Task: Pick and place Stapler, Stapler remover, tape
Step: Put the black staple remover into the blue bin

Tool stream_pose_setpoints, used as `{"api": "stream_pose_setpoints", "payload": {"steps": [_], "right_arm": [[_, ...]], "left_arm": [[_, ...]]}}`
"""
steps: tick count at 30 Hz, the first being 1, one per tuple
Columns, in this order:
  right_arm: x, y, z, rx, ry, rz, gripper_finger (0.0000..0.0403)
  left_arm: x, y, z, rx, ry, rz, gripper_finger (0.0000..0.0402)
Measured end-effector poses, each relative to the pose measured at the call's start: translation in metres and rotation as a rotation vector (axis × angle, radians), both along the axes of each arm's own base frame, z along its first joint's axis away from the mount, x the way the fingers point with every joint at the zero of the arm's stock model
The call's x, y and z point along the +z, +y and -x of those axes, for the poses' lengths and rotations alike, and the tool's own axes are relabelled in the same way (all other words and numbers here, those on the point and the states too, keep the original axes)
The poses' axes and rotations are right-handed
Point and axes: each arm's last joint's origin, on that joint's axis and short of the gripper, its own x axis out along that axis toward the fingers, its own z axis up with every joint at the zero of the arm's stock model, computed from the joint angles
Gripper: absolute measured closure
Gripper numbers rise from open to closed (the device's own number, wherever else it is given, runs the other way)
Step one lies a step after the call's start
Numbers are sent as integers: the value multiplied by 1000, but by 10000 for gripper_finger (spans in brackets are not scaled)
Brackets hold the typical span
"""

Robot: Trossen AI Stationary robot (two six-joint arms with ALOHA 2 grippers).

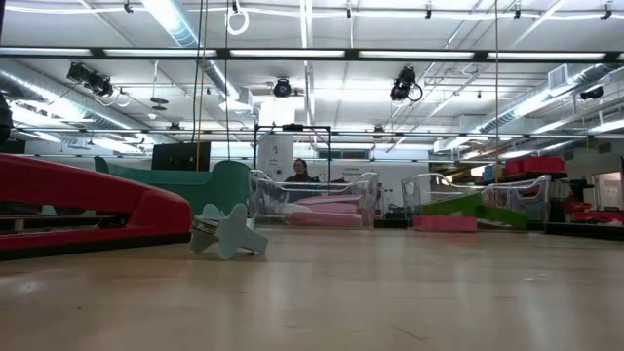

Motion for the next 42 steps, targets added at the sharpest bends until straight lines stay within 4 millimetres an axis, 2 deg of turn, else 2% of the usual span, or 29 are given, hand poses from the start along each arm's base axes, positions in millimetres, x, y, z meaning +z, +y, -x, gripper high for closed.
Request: {"api": "stream_pose_setpoints", "payload": {"steps": [3, 12, 17, 24, 30, 36, 42], "right_arm": [[0, 0, 0, 5, -9, -44, 361], [4, -1, 2, -6, -51, -31, 251], [13, -3, 14, -31, -89, 13, 217], [24, -6, 34, -35, -137, 10, 215], [23, -7, 40, -35, -85, 22, 228], [19, -7, 39, -31, -38, 25, 243], [16, -7, 37, -25, -2, 18, 252]], "left_arm": [[0, 0, 0, 4, 3, 0, 399], [-2, 0, 1, 7, 27, 4, 400], [-1, 2, 13, 61, 90, 9, 400], [-3, 12, 40, 177, 251, 20, 401], [-11, 23, 62, 247, 411, 90, 401], [-32, 39, 75, 342, 605, 176, 401], [-65, 60, 82, 455, 761, 226, 401]]}}
